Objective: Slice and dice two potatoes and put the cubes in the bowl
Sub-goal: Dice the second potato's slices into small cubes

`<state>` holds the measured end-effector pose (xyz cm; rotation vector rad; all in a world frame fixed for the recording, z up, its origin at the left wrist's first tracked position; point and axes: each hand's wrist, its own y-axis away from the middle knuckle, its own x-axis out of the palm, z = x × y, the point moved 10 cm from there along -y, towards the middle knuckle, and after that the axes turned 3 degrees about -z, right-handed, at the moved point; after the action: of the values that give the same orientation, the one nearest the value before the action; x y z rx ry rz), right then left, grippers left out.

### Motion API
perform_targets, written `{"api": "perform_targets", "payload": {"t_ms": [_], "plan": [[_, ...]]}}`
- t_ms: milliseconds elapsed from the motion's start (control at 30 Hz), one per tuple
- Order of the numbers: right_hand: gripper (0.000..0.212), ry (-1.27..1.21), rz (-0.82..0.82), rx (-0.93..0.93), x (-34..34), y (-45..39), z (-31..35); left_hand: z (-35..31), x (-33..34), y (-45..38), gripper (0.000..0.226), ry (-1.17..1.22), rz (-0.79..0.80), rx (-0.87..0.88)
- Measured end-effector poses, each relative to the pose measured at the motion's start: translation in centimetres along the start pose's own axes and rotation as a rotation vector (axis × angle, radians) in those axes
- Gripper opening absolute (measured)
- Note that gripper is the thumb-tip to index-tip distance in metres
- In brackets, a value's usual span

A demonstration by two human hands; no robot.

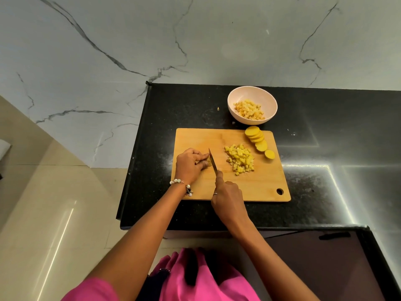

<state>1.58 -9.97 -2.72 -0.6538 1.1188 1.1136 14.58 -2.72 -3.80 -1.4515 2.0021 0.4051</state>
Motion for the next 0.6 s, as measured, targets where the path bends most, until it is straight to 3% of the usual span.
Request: {"api": "perform_targets", "payload": {"t_ms": [367, 500, 600], "plan": [[0.061, -0.132, 0.009, 0.0, 1.0, -0.2, -1.1, -0.1, -0.1, 0.1, 0.031, 0.004, 0.012, 0.006], [0.044, -0.489, -0.128, 0.062, -0.3, -0.1, -2.0, -0.3, -0.2, 0.1, 0.03, 0.011, 0.001, 0.019], [0.042, -0.859, -0.073, 0.243, 1.2, -0.1, -3.6, -0.2, -0.2, 0.1, 0.029, 0.008, -0.006, 0.017]]}}
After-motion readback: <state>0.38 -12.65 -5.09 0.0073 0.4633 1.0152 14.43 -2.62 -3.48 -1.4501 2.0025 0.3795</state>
